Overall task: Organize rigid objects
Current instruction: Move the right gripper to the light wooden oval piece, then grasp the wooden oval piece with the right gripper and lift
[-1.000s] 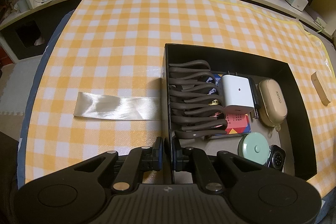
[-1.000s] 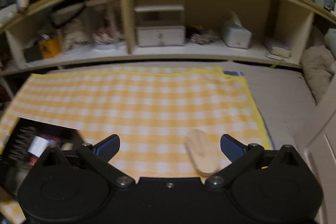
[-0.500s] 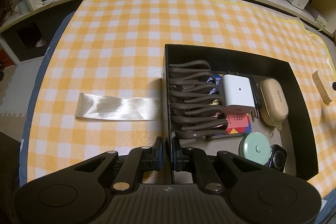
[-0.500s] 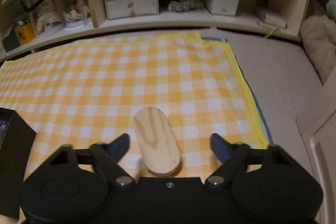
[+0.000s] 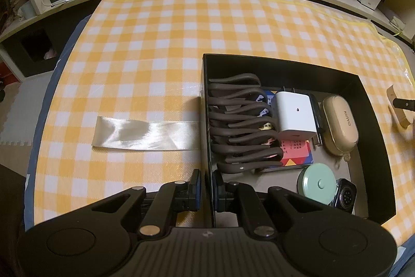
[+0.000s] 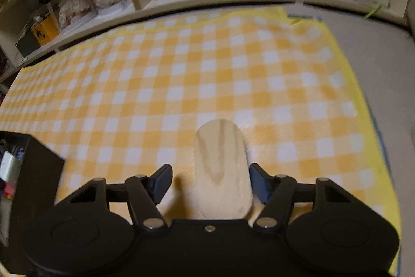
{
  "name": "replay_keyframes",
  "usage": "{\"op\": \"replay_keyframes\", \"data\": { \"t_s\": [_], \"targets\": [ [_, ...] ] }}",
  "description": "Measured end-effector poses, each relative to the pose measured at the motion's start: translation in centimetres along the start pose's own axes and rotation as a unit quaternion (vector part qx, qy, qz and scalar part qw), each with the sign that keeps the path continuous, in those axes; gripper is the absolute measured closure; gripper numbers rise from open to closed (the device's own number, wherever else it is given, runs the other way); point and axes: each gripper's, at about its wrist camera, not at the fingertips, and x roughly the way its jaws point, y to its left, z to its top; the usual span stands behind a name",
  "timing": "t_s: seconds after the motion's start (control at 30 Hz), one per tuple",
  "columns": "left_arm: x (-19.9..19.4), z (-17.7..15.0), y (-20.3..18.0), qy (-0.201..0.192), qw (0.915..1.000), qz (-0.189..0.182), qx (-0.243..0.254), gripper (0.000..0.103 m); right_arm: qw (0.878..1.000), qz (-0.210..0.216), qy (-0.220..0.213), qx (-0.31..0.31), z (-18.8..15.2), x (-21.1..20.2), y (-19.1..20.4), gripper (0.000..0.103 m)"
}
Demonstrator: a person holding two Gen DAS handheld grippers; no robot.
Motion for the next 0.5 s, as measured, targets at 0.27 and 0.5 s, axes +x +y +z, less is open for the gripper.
{"op": "replay_keyframes", "data": {
  "t_s": [0.27, 0.5],
  "targets": [
    [-0.1, 0.0, -0.2, 0.000, 1.0000, 0.000, 0.000, 0.093, 0.999, 0.002, 0.026, 0.030, 0.3, 0.4, 2.0, 0.041],
    [-0.1, 0.0, -0.2, 0.001, 1.0000, 0.000, 0.000, 0.094, 0.999, -0.040, 0.026, 0.012, -0.2, 0.8, 3.1, 0.057]
  ]
}}
